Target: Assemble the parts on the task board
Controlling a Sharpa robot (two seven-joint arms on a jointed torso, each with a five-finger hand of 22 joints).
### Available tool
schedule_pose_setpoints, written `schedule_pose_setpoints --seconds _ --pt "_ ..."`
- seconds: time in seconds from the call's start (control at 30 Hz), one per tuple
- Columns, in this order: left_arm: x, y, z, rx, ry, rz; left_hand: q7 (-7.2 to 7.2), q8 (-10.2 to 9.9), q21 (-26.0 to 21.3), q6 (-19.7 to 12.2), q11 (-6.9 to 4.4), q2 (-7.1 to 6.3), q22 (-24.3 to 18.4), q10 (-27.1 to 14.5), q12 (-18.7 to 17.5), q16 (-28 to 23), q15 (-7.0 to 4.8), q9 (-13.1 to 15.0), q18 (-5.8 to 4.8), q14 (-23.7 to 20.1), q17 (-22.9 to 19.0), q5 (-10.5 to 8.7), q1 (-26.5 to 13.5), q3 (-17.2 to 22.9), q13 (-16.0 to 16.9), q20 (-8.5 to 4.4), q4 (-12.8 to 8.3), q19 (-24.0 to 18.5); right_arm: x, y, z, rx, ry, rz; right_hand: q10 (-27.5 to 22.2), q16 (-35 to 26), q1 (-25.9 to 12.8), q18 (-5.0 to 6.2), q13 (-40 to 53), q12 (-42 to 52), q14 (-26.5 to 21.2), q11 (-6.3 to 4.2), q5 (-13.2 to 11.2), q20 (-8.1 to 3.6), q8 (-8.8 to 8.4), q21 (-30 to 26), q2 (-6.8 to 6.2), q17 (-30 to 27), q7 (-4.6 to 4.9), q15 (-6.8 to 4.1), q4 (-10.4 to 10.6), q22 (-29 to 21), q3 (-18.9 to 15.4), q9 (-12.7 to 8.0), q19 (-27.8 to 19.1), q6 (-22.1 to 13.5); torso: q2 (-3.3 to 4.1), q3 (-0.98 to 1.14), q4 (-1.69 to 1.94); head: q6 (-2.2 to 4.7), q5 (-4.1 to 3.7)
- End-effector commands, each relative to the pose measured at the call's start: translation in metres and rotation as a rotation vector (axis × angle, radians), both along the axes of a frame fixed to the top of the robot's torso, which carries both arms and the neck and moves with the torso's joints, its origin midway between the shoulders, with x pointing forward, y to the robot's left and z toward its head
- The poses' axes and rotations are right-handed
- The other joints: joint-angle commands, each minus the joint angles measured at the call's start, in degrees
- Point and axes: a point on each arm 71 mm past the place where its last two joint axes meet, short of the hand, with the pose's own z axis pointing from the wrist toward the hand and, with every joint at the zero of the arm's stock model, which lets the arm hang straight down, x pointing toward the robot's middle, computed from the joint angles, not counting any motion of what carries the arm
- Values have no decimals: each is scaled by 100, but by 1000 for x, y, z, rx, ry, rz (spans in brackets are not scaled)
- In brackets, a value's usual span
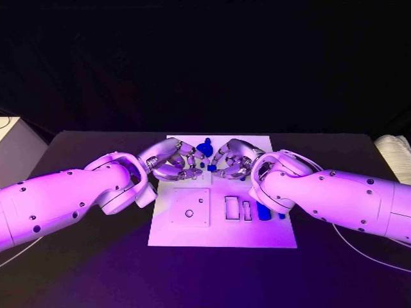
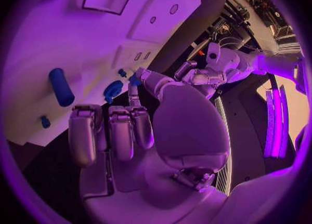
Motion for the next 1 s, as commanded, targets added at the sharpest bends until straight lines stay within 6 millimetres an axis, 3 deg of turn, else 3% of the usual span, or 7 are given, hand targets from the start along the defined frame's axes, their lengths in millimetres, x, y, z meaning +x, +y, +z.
schedule_pose_setpoints --seconds 0.03,0.47,0.77,1.0 --pt "-2 -6 -5 117 -31 -28 -21 -40 45 -37 -29 -9 63 -3 63 47 -46 -13 -66 243 736 12 -67 39 42 -3 -2 58 -1 1 0 1 16 0 268 -2 -36 -80 1221 -23 574 -26 21 2 421 -22 2 1464 -33 3 2 1089 -19 284 412 -11 5 -1 -4 -17 -1" --pt "0 -12 -9 157 -30 -13 -50 -149 132 -161 -50 -6 194 -3 313 98 -63 -76 -86 281 808 23 -115 122 261 -18 -5 107 -4 5 2 -1 4 18 273 -2 -43 -80 1227 -18 574 -23 27 7 424 -23 -6 1464 -29 11 1 1089 -19 283 412 -21 0 -1 1 -48 -28" --pt "1 -9 -10 159 -26 7 -90 -284 172 -434 -74 -35 250 -45 386 109 -83 -166 -93 289 826 39 -114 227 316 -34 -43 119 -6 6 2 -4 3 23 273 -2 -43 -80 1227 -18 574 -23 27 7 424 -23 -6 1464 -29 11 1 1089 -19 283 412 -21 -3 -3 0 -69 -28" --pt "2 -7 -11 168 -12 13 -60 -244 180 -286 -61 -37 259 -38 424 109 -78 -131 -95 289 826 33 -143 250 346 -35 -28 117 -6 5 2 -7 1 23 272 -3 -51 -80 1226 -19 574 -20 35 12 430 -24 -8 1461 -26 17 3 1088 -17 284 412 -25 -5 -3 8 -78 -38"
